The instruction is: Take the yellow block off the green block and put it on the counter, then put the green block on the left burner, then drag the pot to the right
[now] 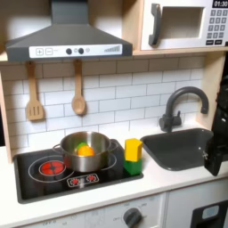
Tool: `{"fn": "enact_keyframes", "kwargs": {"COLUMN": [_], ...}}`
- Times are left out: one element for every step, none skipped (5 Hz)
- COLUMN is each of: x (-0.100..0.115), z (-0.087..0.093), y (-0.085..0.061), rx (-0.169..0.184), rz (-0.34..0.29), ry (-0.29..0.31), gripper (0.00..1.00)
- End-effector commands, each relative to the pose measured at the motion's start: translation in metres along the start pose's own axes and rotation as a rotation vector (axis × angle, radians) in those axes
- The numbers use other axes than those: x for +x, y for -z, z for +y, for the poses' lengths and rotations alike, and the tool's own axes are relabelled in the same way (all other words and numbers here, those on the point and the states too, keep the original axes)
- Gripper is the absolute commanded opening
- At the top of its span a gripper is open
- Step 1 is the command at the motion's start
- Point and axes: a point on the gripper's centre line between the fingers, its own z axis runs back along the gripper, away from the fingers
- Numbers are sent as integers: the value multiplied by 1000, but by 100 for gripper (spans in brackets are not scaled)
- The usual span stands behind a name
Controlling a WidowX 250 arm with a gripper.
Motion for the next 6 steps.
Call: {"fn": "enact_keyframes", "kwargs": {"x": [0,2,5,10,18,26], "z": [0,5,9,14,19,26], "y": [0,5,6,10,14,21], "rx": [0,4,3,24,10,18], "rz": [-2,9,-2,-4,-20,-15], "ry": [0,-8,-16,-24,-36,-56], "gripper": [100,100,100,100,100,100]}}
